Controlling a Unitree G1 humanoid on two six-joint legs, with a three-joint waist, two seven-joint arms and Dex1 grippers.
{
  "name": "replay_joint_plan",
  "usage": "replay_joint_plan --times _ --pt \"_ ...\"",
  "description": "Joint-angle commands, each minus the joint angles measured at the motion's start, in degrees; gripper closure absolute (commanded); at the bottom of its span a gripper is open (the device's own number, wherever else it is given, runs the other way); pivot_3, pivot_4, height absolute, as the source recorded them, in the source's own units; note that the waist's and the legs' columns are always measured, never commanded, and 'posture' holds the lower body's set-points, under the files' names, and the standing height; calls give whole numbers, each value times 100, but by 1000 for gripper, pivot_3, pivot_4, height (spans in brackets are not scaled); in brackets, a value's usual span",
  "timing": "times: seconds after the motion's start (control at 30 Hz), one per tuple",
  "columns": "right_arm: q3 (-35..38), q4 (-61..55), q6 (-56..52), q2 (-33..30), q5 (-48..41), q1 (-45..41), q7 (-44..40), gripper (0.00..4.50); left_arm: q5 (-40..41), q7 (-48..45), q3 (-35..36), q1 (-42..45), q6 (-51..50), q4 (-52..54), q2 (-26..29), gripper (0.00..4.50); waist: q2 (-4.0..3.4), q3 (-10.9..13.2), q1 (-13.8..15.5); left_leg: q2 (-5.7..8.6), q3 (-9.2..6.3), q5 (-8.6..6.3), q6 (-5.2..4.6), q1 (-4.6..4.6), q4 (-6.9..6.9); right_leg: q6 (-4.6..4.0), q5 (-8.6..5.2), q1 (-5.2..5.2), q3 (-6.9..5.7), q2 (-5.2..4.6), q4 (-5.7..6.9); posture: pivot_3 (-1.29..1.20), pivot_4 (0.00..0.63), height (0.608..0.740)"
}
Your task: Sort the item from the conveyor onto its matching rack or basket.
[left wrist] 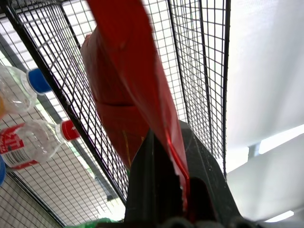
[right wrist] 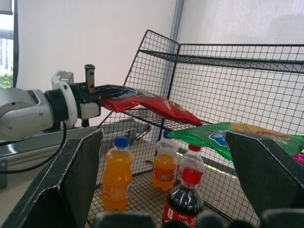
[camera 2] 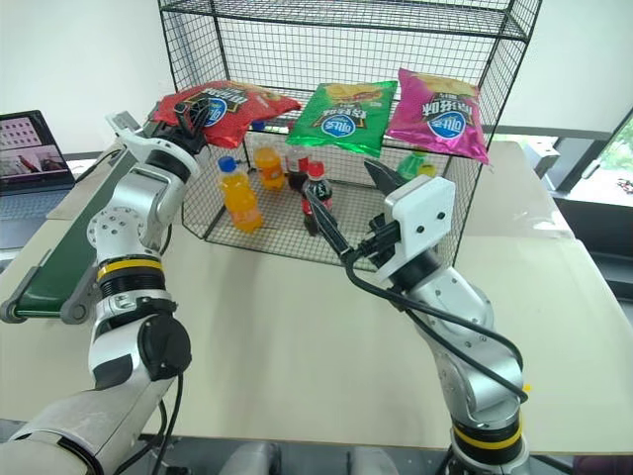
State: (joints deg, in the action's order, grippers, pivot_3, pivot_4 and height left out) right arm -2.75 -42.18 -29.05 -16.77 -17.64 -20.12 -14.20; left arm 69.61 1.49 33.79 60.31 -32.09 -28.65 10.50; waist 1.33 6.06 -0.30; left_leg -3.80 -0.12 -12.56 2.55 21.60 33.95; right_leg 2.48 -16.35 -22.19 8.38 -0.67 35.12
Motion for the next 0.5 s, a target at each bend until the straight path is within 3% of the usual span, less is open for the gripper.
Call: replay_joint_plan --times 0.03,0.27,0.5 --pt "-50 -133 -64 90 129 -84 196 0 -264 275 -16 373 458 26 -218 4403 0 0 0 0 -1 0 0 -1 0 0 0 0 -1 0 0 0 150 738" --pt "-153 -172 -189 206 335 -148 407 0 -757 160 306 1245 1519 -1704 -285 4403 1 0 -9 8 -6 5 -7 5 -1 3 2 0 -1 0 -7 0 150 738" --pt "-154 -283 -269 224 448 -76 506 0 -1051 -327 459 1799 1824 -2732 -74 4403 1 0 -45 8 -9 6 -8 7 -5 4 1 -3 -5 1 -6 0 150 738"
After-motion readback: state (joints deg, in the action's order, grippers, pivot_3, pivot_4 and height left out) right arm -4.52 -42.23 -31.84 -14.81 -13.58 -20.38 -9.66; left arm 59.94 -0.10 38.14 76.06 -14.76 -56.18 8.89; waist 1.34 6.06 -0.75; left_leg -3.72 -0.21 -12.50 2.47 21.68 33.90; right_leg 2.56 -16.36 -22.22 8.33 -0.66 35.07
